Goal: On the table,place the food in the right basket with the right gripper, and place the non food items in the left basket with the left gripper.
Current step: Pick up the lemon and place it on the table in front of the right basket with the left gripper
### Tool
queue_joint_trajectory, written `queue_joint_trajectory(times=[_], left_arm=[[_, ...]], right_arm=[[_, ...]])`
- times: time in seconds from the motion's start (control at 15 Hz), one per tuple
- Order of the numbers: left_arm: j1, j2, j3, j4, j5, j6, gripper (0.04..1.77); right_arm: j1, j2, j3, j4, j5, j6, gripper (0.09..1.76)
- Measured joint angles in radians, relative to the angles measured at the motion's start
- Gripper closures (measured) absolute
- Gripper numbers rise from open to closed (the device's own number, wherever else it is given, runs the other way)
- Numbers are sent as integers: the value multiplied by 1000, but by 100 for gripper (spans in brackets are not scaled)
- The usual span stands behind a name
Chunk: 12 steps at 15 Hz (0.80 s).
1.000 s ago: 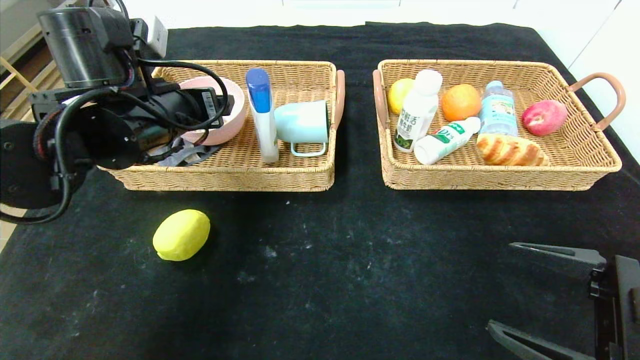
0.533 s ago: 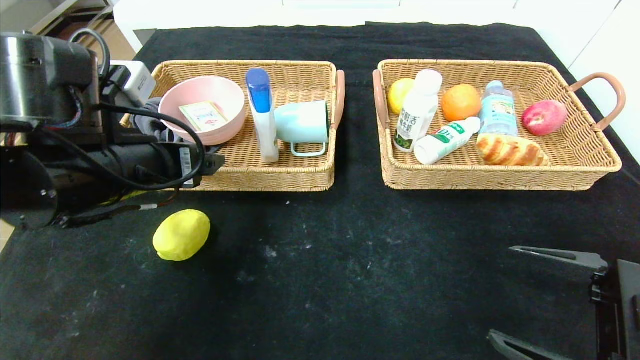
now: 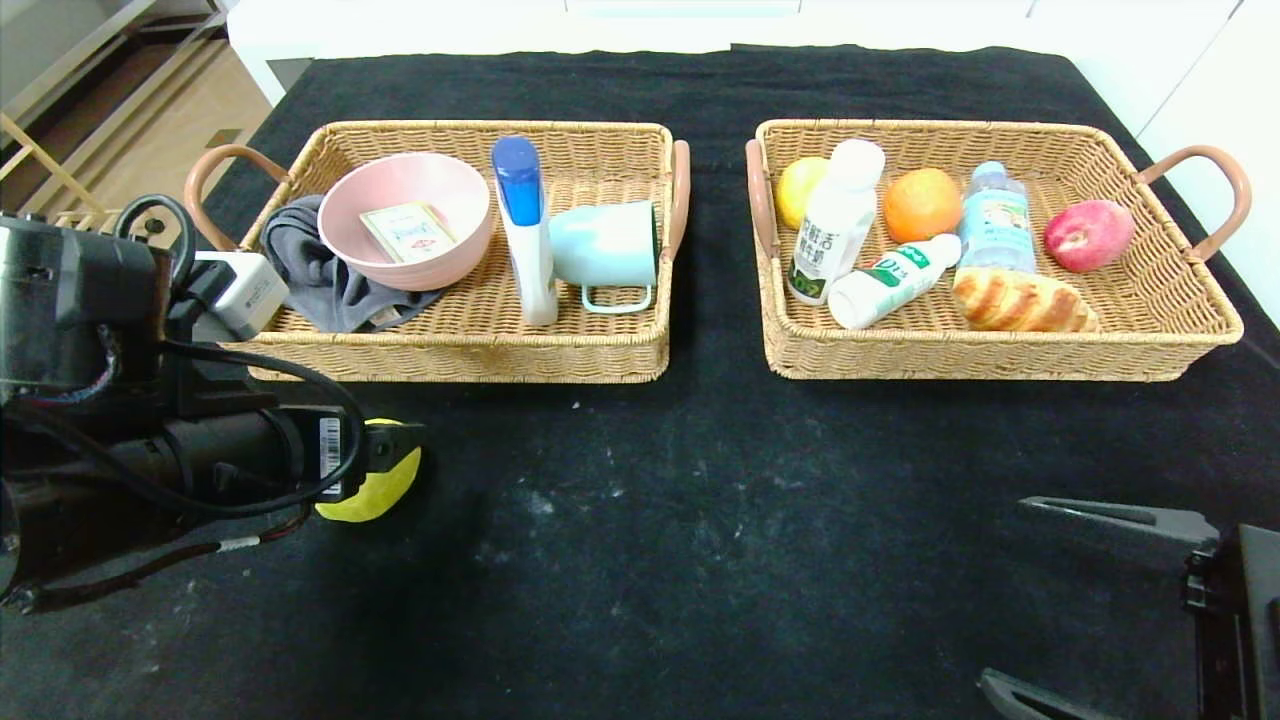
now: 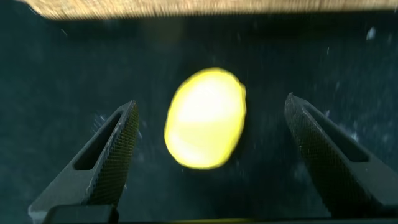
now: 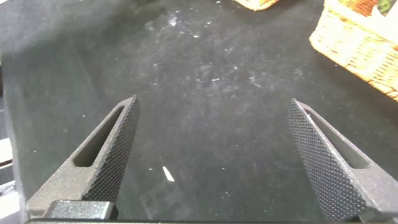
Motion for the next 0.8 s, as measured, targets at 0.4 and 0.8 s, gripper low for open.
queue_joint_trajectory(times=[0.4,0.8], left_arm=[[58,17,39,1,-66,-23,11],[103,44,66,-16,-137,-21,11]], right_arm=[[8,1,3,0,-1,0,14],[11,6,9,0,0,0,14]])
